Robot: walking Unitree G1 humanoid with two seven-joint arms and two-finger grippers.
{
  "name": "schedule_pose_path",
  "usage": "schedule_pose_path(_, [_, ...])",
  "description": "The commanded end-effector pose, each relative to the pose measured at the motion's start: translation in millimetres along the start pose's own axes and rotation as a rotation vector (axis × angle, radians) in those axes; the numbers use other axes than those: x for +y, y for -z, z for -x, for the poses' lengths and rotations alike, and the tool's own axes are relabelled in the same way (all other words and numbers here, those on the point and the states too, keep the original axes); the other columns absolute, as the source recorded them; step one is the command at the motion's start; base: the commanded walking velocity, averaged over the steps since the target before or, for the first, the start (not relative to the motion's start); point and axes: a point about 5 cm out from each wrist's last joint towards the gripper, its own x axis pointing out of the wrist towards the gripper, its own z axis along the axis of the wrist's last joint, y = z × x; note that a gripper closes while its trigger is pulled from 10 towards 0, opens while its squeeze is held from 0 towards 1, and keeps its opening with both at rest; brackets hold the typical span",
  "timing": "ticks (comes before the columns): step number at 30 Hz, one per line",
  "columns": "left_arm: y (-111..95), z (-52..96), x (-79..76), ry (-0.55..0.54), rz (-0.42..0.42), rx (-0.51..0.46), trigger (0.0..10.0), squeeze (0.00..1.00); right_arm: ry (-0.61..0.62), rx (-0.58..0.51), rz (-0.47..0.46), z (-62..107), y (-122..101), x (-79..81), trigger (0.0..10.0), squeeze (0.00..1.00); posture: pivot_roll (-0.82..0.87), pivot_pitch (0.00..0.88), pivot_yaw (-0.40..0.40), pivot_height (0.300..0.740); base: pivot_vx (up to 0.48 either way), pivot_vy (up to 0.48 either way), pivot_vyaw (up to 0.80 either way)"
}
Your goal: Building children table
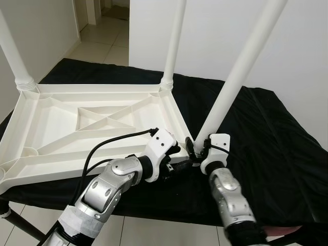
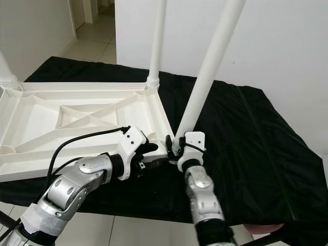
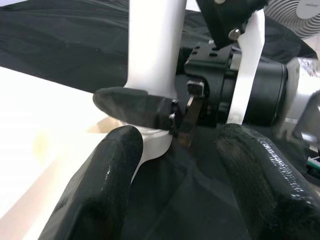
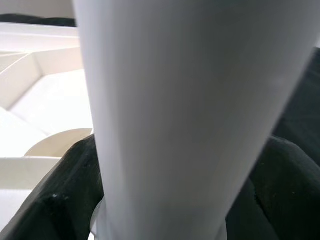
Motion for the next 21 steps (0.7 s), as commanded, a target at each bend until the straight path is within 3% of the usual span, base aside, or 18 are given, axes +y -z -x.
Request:
schedule_pose_path(1, [-0.4,-3.9,-2.0,0.031,-0.018,0.009,10.0,0.00,-0.048,-0.023,0.008,-0.3,-2.3,-10.8,10.0,0.00,0.03,0.000,-0.124,0.740,0.000,0.000,0.00])
schedule_pose_path(8, [0.1,-3.7,-1.9,0.032,-0.016,0.009,10.0,0.00,-0.174,-0.033,0.035,-5.2,-4.8,-12.7,10.0,0.00,0.02,0.000,-0.122,0.740,0.000,0.000,0.00])
schedule_pose_path(10, [-0.9,-4.7,-2.8,0.035,-0.019,0.007,10.0,0.00,-0.318,-0.017,0.063,-10.8,-3.9,-8.2,10.0,0.00,0.03,0.000,-0.120,0.740,0.000,0.000,0.00])
schedule_pose_path(20, [-1.0,-5.2,-3.0,0.036,-0.018,0.006,10.0,0.00,-0.471,0.036,0.066,-17.8,4.3,1.0,10.0,0.00,0.03,0.000,-0.123,0.740,0.000,0.000,0.00])
schedule_pose_path(21, [-0.9,-5.2,-3.4,0.036,-0.018,0.005,10.0,0.00,-0.484,0.046,0.074,-18.5,6.5,1.9,9.2,0.00,0.03,0.000,-0.124,0.740,0.000,0.000,0.00])
